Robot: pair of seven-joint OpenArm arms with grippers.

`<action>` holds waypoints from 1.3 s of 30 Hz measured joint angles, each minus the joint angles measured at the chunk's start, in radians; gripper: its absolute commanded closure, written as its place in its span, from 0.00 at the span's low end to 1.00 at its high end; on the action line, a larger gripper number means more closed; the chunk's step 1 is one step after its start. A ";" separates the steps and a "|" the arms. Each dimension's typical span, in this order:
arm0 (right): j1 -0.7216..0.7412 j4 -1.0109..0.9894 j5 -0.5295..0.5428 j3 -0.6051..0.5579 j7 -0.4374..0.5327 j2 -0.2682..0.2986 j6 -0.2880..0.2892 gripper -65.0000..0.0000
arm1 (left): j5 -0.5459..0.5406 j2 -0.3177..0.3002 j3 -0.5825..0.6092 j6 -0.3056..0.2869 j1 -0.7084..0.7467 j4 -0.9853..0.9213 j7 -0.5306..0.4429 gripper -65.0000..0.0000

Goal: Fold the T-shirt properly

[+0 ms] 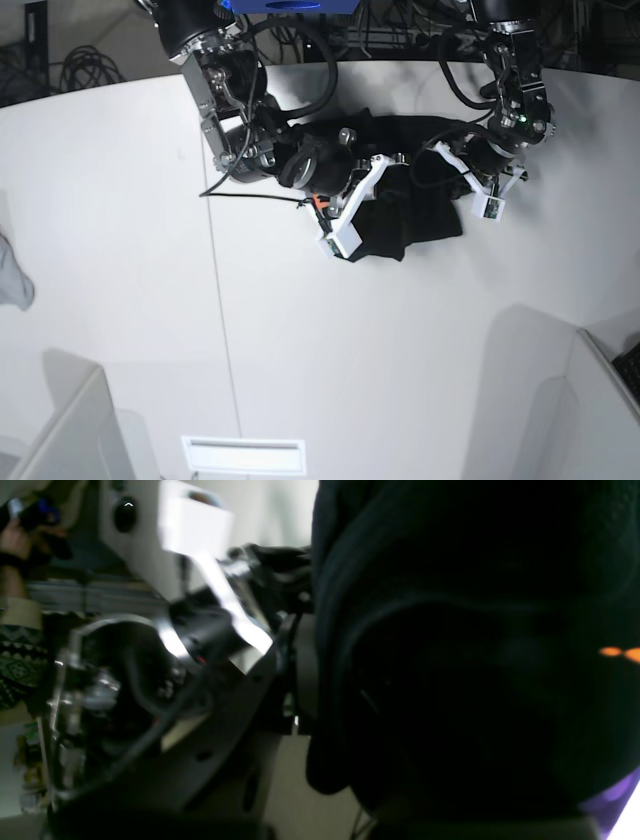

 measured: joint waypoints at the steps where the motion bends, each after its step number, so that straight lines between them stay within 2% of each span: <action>1: 0.002 0.000 -0.001 0.000 0.011 0.000 0.000 1.00 | 0.000 0.000 0.000 0.000 -0.001 0.000 0.000 1.00; 6: 0.028 0.000 -0.004 0.010 0.023 0.017 0.000 1.00 | 0.008 -0.001 0.051 0.003 -0.016 -0.001 0.002 1.00; 10: 0.021 0.000 -0.006 0.064 0.015 0.031 0.000 1.00 | 0.007 0.008 0.098 0.003 -0.032 -0.005 0.012 1.00; 12: 0.023 0.000 -0.008 0.089 0.019 0.038 0.000 1.00 | 0.004 0.014 0.107 0.037 -0.037 -0.005 0.011 1.00; 16: 0.022 0.000 -0.003 0.121 0.017 0.036 0.000 1.00 | 0.005 0.019 0.111 0.056 -0.056 -0.008 0.027 1.00; 21: 0.019 0.000 -0.003 0.052 0.017 0.033 0.000 1.00 | 0.011 0.019 0.111 0.055 -0.055 -0.006 0.026 1.00; 23: 0.019 -0.019 0.002 0.040 0.014 0.014 -0.002 1.00 | 0.011 0.019 0.111 0.055 -0.055 -0.006 0.026 1.00; 25: 0.026 -0.069 0.003 0.037 0.026 -0.005 -0.041 1.00 | 0.011 0.016 0.111 0.055 -0.052 -0.005 0.025 1.00; 27: 0.035 -0.103 -0.006 0.029 0.051 0.000 -0.065 1.00 | 0.011 0.015 0.111 0.055 -0.049 -0.003 0.024 1.00; 30: 0.042 -0.103 -0.007 0.029 0.097 0.003 -0.066 1.00 | 0.011 0.016 0.101 0.056 -0.042 0.008 0.030 1.00; 35: 0.043 -0.103 -0.003 0.029 0.092 0.000 -0.066 1.00 | 0.015 0.010 0.096 0.056 -0.026 0.025 0.032 1.00; 39: 0.038 -0.103 -0.003 0.029 0.091 0.000 -0.066 1.00 | 0.011 0.011 0.018 0.053 0.006 0.068 0.039 1.00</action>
